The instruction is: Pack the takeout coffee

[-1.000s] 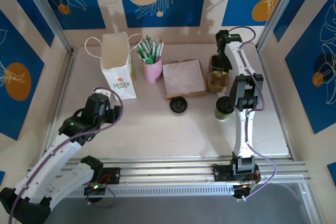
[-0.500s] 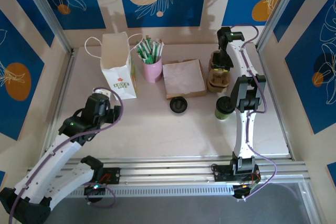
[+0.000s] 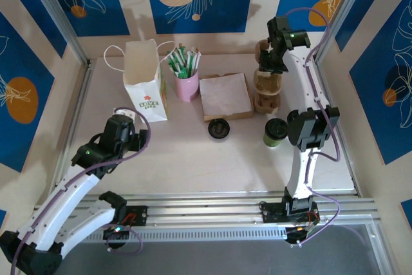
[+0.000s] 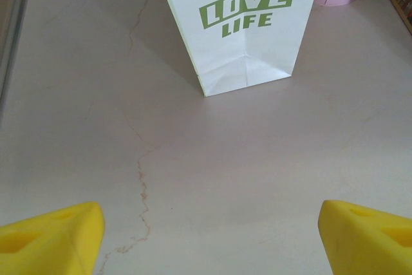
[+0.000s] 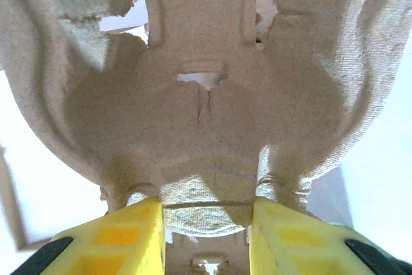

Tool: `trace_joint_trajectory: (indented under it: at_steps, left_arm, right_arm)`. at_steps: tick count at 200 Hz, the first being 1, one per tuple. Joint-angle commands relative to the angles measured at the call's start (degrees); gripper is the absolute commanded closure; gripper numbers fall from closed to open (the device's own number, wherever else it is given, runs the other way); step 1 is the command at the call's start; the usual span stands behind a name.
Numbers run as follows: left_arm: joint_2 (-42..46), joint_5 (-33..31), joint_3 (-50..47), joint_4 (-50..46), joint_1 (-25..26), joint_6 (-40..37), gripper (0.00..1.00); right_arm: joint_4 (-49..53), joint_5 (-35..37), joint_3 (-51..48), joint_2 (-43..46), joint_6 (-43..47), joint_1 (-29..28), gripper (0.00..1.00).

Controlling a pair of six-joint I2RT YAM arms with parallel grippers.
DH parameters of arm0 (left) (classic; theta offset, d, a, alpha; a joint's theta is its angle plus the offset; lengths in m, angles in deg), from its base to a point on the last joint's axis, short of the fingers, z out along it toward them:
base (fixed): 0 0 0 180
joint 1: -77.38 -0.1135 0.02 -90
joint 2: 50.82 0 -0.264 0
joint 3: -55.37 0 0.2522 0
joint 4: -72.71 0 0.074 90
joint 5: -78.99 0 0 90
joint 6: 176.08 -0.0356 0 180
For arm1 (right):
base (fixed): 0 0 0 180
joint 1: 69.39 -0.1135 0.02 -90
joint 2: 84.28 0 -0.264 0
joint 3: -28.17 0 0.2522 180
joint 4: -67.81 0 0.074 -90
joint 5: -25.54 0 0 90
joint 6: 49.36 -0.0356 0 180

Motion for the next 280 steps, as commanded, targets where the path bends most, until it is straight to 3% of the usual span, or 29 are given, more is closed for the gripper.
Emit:
trace_joint_trajectory:
  at_steps: [1,63,126,178,214,280]
  left_arm:
    - [1.5,-1.98,-0.36,0.95,-0.83,-0.67,0.14]
    - [3.74,-5.0,1.33,-0.62,-1.6,0.57,0.13]
    - [3.6,-5.52,15.16,-6.06,-1.98,3.07,0.12]
    - [-2.95,-6.27,26.36,-8.07,-2.89,1.14,0.12]
    - [-8.29,-4.96,32.15,-7.73,-4.99,0.52,0.11]
    - [-19.0,3.61,42.88,-8.78,-13.59,2.17,0.11]
  right_arm:
    - [1.43,0.27,-3.07,5.93,0.18,-4.77,0.66]
    - [-1.24,3.94,-23.43,22.08,-4.26,-21.18,0.66]
    - [-7.65,3.46,-50.53,33.45,-15.1,-36.83,0.66]
    - [-14.35,0.96,-64.25,32.2,-20.26,-40.75,0.66]
    - [-17.32,0.6,-66.51,28.11,-20.41,-41.28,0.66]
    - [-19.55,-0.06,-68.86,25.13,-20.58,-40.16,0.62]
